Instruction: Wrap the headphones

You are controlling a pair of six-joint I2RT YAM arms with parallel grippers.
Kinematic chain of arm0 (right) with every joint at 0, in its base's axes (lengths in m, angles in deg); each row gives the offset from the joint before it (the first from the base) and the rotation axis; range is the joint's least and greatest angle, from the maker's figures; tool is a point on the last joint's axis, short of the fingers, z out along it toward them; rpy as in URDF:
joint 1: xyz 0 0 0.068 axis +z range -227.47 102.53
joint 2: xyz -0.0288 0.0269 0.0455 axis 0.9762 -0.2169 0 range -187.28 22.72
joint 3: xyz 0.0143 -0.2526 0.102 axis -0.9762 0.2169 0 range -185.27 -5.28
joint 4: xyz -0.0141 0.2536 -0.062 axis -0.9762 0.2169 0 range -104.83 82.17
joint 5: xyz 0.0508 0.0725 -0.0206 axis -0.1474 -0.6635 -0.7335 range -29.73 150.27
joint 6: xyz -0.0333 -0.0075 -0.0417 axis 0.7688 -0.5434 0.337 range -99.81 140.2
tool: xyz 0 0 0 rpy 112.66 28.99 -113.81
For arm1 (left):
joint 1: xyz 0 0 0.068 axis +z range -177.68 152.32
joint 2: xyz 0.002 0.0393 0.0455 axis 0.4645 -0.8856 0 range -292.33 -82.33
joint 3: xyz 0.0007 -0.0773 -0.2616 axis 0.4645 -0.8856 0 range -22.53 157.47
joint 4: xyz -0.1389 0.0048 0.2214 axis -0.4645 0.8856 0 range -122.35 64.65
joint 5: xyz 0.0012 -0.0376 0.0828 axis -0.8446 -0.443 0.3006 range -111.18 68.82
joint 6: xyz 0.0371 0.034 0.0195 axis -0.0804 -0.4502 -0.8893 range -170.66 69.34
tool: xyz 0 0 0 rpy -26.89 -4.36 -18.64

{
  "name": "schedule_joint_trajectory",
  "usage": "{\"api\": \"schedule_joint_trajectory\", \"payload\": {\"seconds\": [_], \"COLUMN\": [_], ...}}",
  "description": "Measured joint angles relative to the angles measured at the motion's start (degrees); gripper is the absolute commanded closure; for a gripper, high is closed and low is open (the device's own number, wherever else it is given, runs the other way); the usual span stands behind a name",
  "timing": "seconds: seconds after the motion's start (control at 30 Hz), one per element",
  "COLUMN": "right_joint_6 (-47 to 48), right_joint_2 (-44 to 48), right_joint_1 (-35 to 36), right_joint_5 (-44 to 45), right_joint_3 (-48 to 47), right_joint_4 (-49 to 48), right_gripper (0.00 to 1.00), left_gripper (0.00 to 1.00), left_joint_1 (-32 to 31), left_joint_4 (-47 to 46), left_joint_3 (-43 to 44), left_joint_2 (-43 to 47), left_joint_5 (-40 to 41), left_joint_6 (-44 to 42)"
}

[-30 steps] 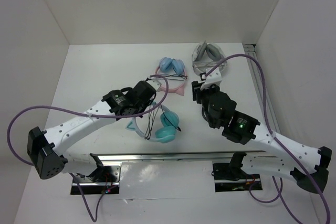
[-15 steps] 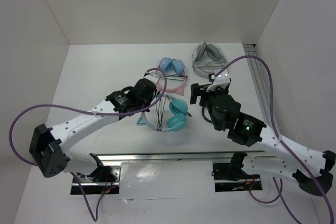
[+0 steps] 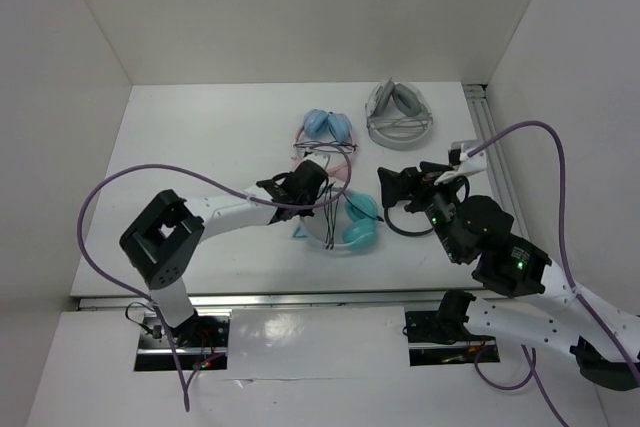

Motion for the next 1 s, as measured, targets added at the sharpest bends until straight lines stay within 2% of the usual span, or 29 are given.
{"api": "schedule_joint_trajectory", "payload": {"seconds": [0.13, 0.17, 0.2, 0.4, 0.43, 0.57, 0.67, 0.83, 1.0], "right_joint_6": [-0.2, -0.2, -0.2, -0.4, -0.4, -0.6, -0.9, -2.3, -5.1], "right_joint_2": [-0.2, -0.2, -0.2, -0.3, -0.3, -0.8, -1.2, -1.0, 0.2], "right_joint_1": [0.0, 0.0, 0.0, 0.0, 0.0, 0.0, 0.0, 0.0, 0.0], "right_joint_5": [-1.2, -1.3, -1.5, -3.4, -3.8, -5.6, -6.7, -7.7, -10.0], "right_joint_3": [0.0, 0.0, 0.0, 0.0, 0.0, 0.0, 0.0, 0.0, -1.8], "right_joint_4": [2.0, 2.3, 2.5, 2.5, 2.5, 2.5, 2.5, 2.8, 6.6], "right_gripper": [0.00, 0.00, 0.00, 0.00, 0.00, 0.00, 0.00, 0.00, 0.00], "left_gripper": [0.98, 0.80, 0.73, 0.54, 0.01, 0.00, 0.00, 0.00, 0.00], "left_joint_1": [-0.4, -0.5, -0.5, -0.5, -0.5, -0.5, -0.5, -2.9, -7.1], "left_joint_4": [-2.3, -2.5, -2.6, -1.8, -1.7, 0.1, 1.7, 5.7, 14.1], "left_joint_3": [1.8, 2.2, 2.4, 1.8, 1.4, -0.2, -1.0, -1.2, 0.5], "left_joint_2": [-2.8, -3.5, -4.2, -5.5, -5.3, -2.3, 3.2, 20.8, 39.4], "left_joint_5": [0.4, 0.4, 0.6, 3.2, 3.8, 5.8, 7.0, 10.0, 12.3], "left_joint_6": [1.3, 1.7, 2.5, 6.0, 6.4, 7.6, 7.6, 8.6, 12.0]}}
